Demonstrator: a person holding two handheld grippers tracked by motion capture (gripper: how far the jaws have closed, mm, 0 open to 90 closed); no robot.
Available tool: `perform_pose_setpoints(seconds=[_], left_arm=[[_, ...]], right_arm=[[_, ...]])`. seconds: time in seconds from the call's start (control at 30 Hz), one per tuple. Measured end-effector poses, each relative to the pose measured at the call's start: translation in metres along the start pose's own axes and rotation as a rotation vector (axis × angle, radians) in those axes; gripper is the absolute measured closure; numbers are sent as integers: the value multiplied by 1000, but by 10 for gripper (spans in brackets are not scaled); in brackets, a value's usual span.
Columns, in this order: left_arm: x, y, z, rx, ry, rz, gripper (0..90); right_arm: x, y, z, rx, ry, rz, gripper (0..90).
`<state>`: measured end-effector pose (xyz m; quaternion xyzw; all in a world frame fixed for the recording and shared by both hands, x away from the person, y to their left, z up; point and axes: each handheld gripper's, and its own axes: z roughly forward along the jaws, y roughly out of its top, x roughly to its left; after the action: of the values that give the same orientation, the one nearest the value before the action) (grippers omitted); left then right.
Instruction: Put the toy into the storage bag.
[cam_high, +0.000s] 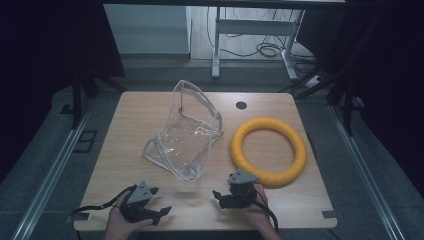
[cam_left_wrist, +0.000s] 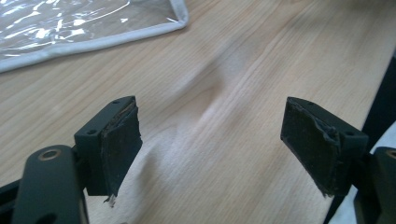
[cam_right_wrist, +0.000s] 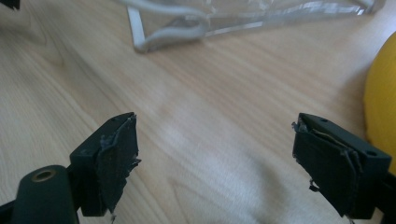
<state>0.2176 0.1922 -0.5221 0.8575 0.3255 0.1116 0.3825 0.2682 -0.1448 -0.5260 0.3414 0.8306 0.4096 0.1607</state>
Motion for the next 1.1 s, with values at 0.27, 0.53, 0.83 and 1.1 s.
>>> perform_pose_setpoints(seconds=[0.27, 0.53, 0.83, 1.1], left_arm=[[-2, -1, 2, 8, -8, -1, 198], [-2, -1, 4, 15, -9, 2, 198], [-2, -1, 3, 16, -9, 3, 198], [-2, -1, 5, 23, -13, 2, 198]], right_arm=[[-1, 2, -6, -15, 3, 0, 186], [-4, 3, -9, -19, 19, 14, 179], [-5, 5, -14, -27, 25, -14, 212], [-10, 8, -22, -39, 28, 2, 226]])
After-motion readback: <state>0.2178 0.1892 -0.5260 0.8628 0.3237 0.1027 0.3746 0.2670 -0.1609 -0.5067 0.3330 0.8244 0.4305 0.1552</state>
